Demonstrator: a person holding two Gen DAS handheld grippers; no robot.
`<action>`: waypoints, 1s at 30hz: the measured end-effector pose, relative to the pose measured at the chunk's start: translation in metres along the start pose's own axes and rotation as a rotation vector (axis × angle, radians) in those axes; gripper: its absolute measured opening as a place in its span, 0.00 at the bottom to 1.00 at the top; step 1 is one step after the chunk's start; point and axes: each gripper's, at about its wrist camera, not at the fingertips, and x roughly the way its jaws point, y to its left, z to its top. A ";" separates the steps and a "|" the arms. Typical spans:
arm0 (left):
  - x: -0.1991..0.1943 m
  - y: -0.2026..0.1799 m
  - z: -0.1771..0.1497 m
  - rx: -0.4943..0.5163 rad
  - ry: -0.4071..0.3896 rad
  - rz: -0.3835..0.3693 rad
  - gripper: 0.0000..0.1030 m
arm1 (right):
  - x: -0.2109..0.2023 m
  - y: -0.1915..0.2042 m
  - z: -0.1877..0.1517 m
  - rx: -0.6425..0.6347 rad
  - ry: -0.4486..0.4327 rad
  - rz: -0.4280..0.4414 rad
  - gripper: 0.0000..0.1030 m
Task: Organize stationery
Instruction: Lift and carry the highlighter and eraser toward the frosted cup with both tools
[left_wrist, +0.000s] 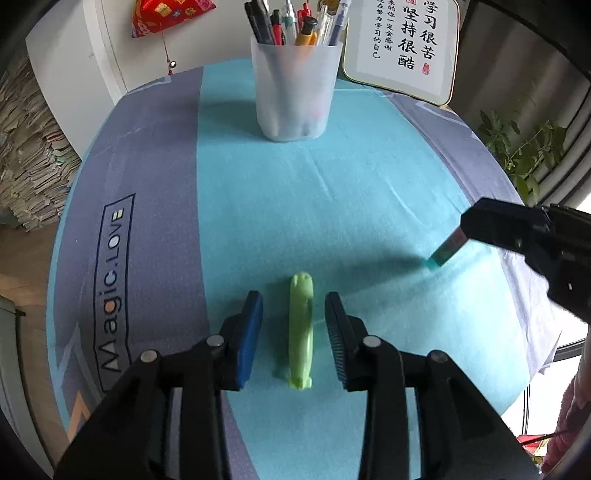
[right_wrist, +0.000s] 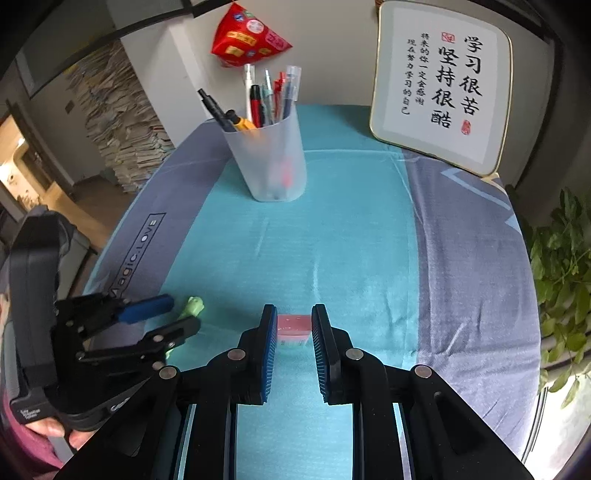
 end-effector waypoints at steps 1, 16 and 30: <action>0.001 0.000 0.001 -0.001 0.004 0.000 0.32 | 0.000 0.000 0.000 0.000 0.000 0.004 0.20; -0.034 0.004 0.011 -0.012 -0.118 -0.003 0.11 | -0.016 0.004 0.005 -0.021 -0.046 0.009 0.20; -0.079 0.009 0.043 -0.014 -0.283 0.009 0.11 | -0.043 0.018 0.040 -0.058 -0.141 0.001 0.20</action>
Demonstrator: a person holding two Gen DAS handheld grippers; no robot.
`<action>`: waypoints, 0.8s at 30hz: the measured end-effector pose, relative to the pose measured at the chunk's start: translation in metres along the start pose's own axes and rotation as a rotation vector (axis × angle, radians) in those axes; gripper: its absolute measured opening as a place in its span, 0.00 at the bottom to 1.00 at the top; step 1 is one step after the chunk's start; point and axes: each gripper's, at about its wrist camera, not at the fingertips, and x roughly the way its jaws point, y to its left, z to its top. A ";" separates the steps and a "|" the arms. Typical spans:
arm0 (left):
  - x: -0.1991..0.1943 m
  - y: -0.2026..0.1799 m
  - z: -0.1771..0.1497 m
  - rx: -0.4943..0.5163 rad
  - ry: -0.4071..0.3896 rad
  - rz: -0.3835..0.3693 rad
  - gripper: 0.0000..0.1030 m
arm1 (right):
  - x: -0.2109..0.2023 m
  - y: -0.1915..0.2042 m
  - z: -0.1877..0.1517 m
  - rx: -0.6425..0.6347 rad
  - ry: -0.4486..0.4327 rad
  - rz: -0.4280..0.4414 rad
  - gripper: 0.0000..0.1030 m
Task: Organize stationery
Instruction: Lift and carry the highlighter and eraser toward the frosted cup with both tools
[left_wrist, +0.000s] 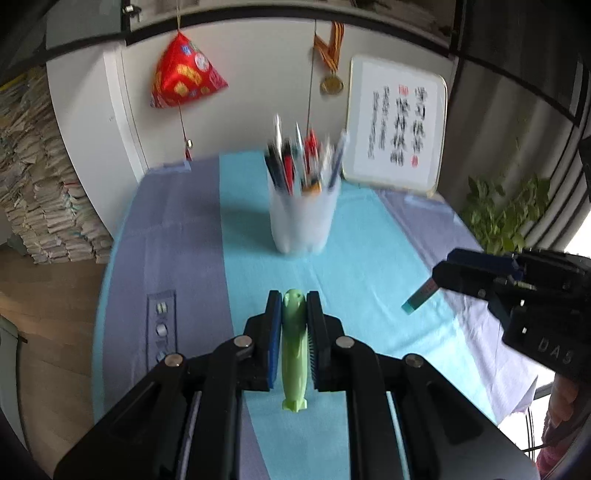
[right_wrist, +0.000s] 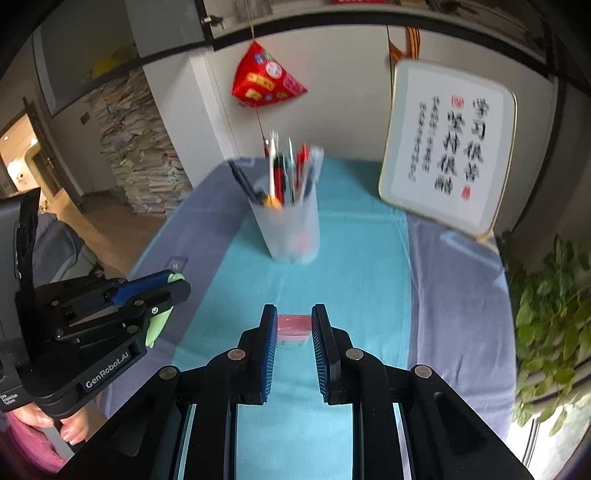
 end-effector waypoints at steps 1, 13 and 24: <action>-0.003 0.001 0.006 -0.001 -0.016 -0.001 0.11 | -0.002 0.001 0.005 -0.004 -0.009 0.000 0.20; -0.009 0.001 0.091 -0.028 -0.151 -0.029 0.11 | -0.004 0.008 0.080 -0.011 -0.115 0.007 0.20; 0.029 0.019 0.124 -0.156 -0.174 -0.091 0.11 | 0.027 -0.004 0.098 0.020 -0.115 0.012 0.20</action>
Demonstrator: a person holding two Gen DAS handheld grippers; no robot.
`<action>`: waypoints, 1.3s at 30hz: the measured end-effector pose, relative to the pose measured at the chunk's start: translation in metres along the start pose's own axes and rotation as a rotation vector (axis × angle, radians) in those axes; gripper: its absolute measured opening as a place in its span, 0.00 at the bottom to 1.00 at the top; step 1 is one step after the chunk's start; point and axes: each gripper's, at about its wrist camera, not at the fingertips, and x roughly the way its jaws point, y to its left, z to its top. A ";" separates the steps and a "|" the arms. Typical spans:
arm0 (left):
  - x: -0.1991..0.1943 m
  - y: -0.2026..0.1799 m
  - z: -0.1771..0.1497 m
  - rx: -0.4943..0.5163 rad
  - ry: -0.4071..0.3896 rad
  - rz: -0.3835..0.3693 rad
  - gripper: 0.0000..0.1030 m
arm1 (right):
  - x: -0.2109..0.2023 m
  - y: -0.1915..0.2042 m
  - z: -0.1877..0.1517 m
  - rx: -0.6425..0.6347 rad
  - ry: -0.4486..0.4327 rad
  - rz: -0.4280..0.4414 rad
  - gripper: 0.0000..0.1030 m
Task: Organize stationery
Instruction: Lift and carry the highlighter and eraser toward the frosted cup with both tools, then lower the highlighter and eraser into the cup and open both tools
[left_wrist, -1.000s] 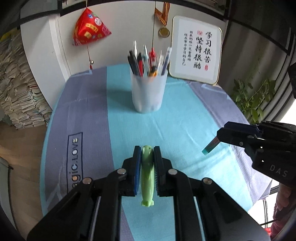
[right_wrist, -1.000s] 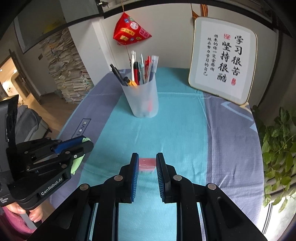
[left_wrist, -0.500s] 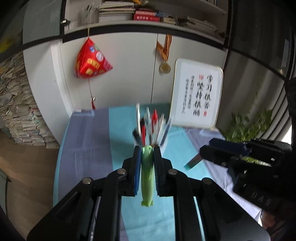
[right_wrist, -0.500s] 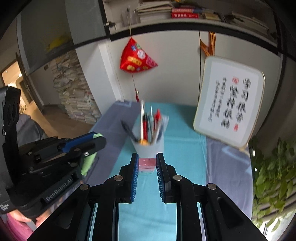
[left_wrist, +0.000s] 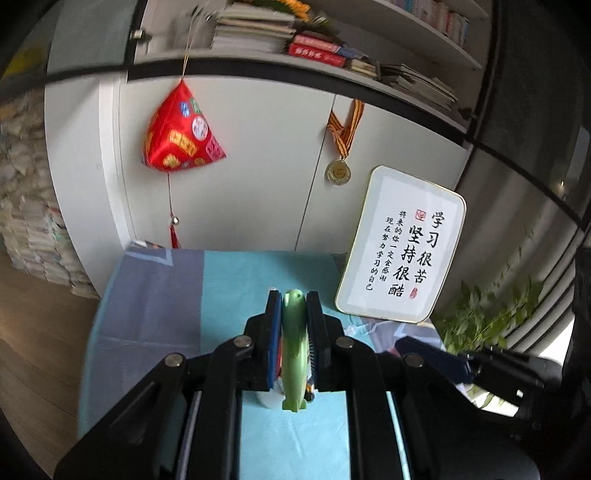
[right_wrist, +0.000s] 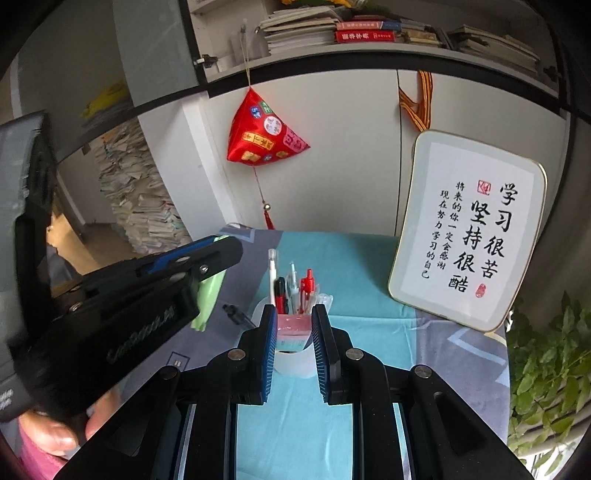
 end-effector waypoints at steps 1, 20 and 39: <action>0.006 0.004 0.001 -0.022 0.006 -0.007 0.11 | 0.004 -0.001 0.000 0.005 0.004 0.001 0.20; 0.057 0.025 -0.008 -0.151 0.015 -0.016 0.11 | 0.039 -0.005 -0.005 0.010 0.028 -0.006 0.20; 0.053 0.026 -0.028 -0.160 -0.012 -0.059 0.11 | 0.054 -0.008 -0.012 0.036 0.068 0.012 0.20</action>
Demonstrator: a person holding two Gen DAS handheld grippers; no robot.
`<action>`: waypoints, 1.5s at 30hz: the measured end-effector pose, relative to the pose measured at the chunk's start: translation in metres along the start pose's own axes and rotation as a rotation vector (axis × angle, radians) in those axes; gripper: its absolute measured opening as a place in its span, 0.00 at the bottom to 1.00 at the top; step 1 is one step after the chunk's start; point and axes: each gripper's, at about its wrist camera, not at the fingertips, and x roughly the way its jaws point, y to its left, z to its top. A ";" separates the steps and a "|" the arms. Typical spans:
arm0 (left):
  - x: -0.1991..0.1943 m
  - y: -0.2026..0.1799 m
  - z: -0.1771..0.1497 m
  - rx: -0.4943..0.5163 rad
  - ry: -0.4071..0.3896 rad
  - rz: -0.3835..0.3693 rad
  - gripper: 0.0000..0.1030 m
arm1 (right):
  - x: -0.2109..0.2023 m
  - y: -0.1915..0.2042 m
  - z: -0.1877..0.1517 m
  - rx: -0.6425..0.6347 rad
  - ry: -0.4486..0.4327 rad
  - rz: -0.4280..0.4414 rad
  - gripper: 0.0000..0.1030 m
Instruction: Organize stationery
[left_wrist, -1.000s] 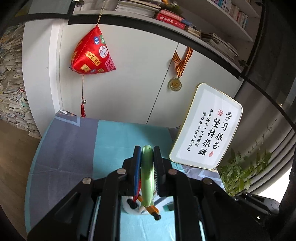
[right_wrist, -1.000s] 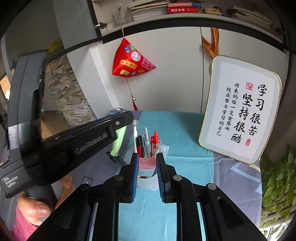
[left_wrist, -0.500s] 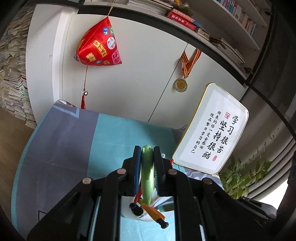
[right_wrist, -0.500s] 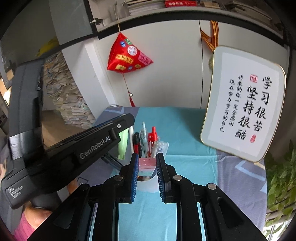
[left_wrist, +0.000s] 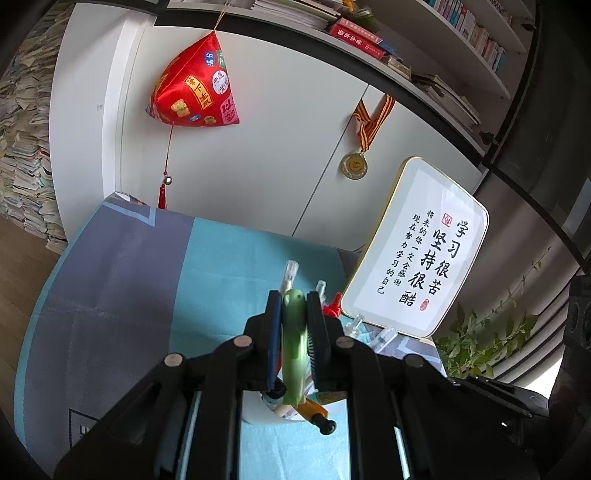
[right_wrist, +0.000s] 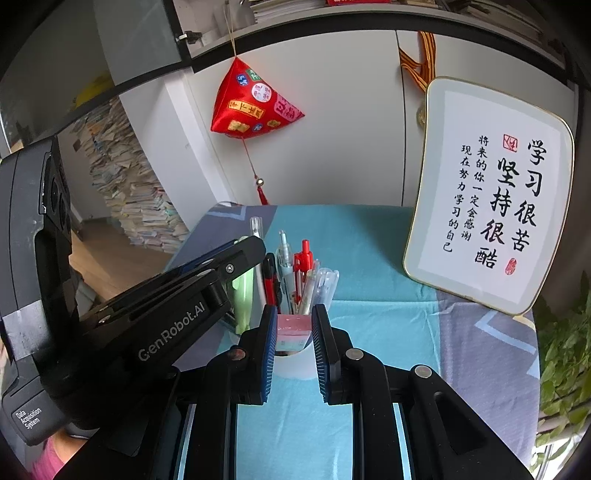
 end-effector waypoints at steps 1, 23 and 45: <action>0.000 0.000 -0.001 0.000 0.000 -0.002 0.12 | 0.000 0.000 0.000 0.000 0.002 0.001 0.20; -0.019 0.004 -0.007 0.007 0.030 -0.003 0.29 | -0.007 -0.002 -0.004 0.029 -0.003 0.014 0.20; -0.115 -0.055 -0.032 0.254 -0.180 0.121 0.70 | -0.093 -0.002 -0.030 0.027 -0.101 -0.038 0.20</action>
